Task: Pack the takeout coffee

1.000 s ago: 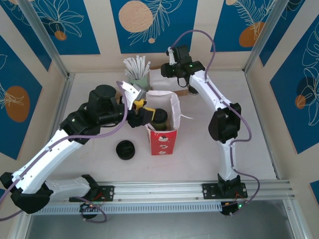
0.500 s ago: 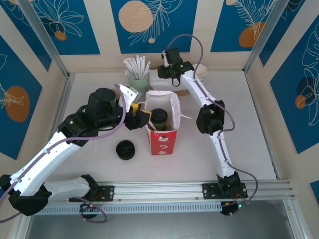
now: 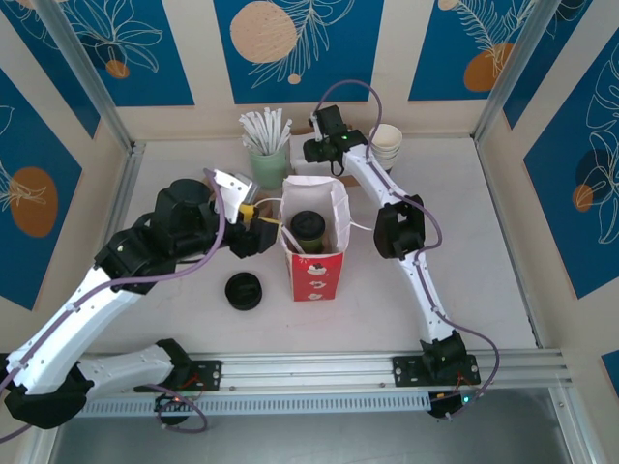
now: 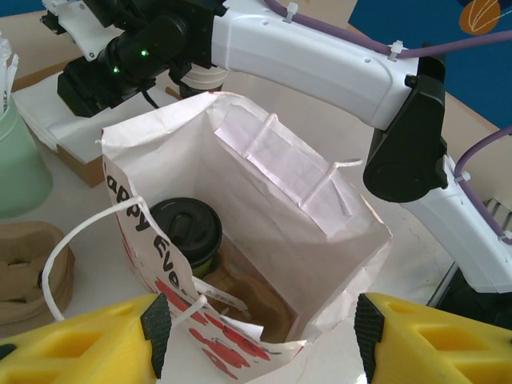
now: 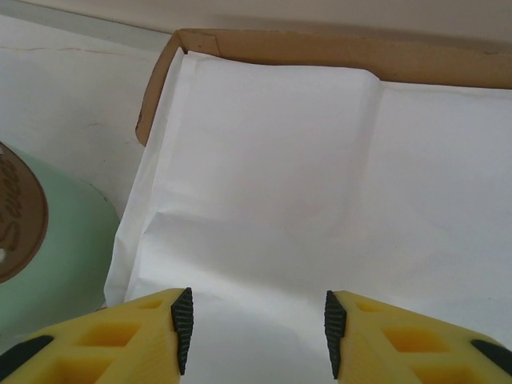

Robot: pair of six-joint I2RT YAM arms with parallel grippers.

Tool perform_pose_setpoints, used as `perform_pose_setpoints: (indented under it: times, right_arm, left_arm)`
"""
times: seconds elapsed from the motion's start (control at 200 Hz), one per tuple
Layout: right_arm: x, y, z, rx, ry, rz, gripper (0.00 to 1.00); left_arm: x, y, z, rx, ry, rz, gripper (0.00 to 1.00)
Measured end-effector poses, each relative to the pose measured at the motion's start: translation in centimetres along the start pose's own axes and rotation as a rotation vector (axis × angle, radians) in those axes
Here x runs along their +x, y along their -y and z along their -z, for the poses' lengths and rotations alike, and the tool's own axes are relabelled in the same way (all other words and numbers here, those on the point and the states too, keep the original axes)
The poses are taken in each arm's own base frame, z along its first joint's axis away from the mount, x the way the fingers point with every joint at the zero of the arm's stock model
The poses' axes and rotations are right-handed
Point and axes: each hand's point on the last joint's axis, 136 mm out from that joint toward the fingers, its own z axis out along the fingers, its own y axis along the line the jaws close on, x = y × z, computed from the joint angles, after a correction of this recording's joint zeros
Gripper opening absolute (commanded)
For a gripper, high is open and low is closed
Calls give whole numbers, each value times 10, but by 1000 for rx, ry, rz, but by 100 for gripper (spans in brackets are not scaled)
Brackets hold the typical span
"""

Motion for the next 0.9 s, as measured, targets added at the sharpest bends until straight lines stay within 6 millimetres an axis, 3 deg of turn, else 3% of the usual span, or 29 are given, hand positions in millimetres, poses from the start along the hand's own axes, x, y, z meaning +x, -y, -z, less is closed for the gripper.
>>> perform_pose_setpoints:
  times: [0.215,0.59,0.9]
  right_arm:
    - [2,5,-13,8,12,-5,53]
    - [23,24,-39,69,-22,-4,62]
    - [25,28,-47,88,-12,-3,66]
  left_arm:
    - [2,-4,1,-22,-6,22,64]
    - [4,-5,6,-30,-4,32,64]
    - [4,-7,6,-41,-2,33,64]
